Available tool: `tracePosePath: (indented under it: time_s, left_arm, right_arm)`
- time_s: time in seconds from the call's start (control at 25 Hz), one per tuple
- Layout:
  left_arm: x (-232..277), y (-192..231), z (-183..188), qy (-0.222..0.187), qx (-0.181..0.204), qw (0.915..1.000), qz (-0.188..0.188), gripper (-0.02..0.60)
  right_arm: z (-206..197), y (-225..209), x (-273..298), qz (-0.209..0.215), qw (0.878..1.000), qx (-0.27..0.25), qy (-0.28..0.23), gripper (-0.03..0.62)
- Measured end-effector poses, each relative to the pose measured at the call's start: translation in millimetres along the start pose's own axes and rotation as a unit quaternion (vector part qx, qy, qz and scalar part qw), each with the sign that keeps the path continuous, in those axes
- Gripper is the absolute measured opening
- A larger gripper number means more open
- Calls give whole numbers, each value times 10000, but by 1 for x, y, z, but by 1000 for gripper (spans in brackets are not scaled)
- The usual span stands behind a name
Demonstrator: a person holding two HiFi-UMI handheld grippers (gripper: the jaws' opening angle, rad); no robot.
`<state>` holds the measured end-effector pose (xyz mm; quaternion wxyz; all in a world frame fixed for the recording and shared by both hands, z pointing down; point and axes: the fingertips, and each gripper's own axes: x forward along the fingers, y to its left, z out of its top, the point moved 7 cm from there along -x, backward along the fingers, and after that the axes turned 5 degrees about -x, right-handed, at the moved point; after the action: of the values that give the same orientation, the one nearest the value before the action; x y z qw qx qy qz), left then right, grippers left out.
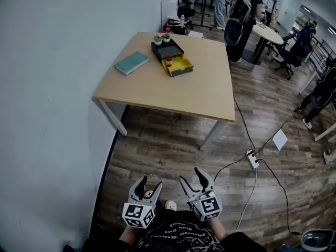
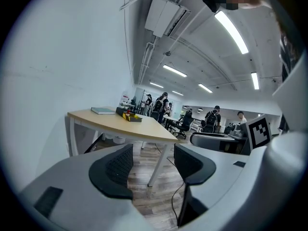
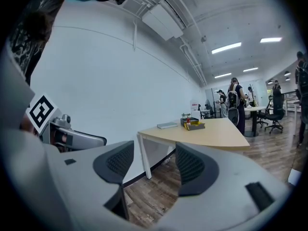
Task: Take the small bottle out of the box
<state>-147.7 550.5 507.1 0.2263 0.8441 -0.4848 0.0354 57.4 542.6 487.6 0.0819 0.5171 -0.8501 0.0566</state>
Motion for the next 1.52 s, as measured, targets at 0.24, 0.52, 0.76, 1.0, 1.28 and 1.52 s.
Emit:
tracePosePath:
  time_s: [0.24, 0.52, 0.76, 1.0, 1.28, 1.52]
  left_arm:
    - [12, -4, -4, 79, 193, 9996, -189, 273]
    - [46, 13, 5, 178, 136, 9988, -438, 273]
    - [107, 37, 28, 217, 187, 9968, -749, 273]
    - [150, 61, 56, 236, 199, 9957, -879, 273]
    - [198, 92, 87, 261, 378, 9933, -1060, 273]
    - [234, 128, 109, 340, 470, 9919, -1134, 273]
  right_arm:
    - [-5, -10, 3, -150, 9999, 74, -28, 282]
    - [-3, -22, 26, -343, 9994, 77, 79, 282]
    - [-1, -50, 72, -542, 9982, 131, 236, 282]
    - [15, -71, 122, -653, 9975, 148, 238, 282]
    - [25, -87, 172, -845, 9959, 209, 236, 282]
    - [35, -94, 220, -980, 9948, 214, 189, 282]
